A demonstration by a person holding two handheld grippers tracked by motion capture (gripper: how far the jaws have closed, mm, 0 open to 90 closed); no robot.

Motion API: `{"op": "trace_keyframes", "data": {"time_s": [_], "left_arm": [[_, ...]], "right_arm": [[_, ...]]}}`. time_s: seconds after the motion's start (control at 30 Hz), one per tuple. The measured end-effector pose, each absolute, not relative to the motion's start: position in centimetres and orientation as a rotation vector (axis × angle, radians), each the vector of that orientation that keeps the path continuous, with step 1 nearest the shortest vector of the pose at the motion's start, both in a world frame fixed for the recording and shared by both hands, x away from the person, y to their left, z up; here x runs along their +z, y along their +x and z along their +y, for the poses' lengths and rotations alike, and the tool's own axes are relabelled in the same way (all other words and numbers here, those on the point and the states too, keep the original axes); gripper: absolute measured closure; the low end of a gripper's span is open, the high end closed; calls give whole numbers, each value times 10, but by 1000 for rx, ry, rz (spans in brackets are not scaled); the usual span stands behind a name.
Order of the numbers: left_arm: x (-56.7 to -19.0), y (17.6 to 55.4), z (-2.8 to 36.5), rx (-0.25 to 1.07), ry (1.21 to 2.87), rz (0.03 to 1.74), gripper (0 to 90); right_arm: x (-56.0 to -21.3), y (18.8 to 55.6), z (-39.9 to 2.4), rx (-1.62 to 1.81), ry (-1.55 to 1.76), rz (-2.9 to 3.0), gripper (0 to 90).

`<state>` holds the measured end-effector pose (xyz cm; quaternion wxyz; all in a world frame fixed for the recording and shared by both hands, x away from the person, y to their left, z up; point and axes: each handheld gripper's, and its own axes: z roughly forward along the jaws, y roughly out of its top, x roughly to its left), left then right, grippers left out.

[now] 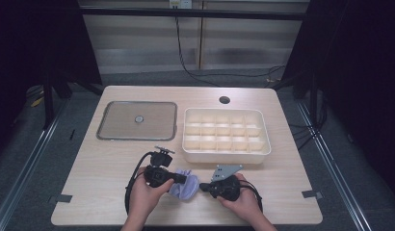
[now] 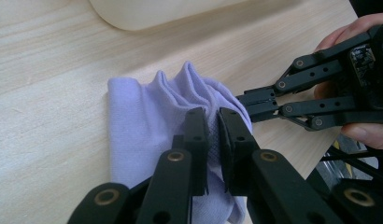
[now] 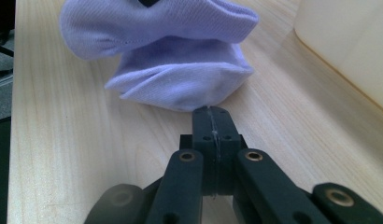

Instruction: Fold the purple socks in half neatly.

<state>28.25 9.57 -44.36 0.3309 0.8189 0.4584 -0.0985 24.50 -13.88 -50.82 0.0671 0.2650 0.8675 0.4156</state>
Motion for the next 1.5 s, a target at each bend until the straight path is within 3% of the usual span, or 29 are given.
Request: {"op": "trace_keyframes", "data": {"time_s": [1.5], "left_arm": [[-457, 275, 75, -246, 2192, 1169, 810]], "right_arm": [[-508, 245, -138, 1249, 788, 2611, 900]]}}
